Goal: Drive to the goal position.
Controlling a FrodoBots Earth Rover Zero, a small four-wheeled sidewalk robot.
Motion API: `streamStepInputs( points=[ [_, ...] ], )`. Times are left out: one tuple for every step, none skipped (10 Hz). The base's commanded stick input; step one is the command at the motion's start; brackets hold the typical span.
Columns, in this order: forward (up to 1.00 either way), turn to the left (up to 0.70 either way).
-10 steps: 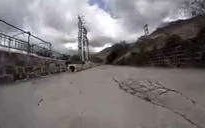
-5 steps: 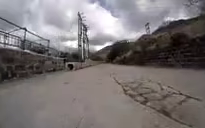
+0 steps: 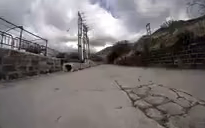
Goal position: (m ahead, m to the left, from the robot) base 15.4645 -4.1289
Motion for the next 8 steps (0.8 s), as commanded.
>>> streamStepInputs(
  points=[
    [1.00,0.00],
    [1.00,0.00],
    [1.00,0.00],
    [1.00,0.00],
    [1.00,0.00],
    [1.00,0.00],
    [1.00,0.00],
    [1.00,0.00]
  ],
)
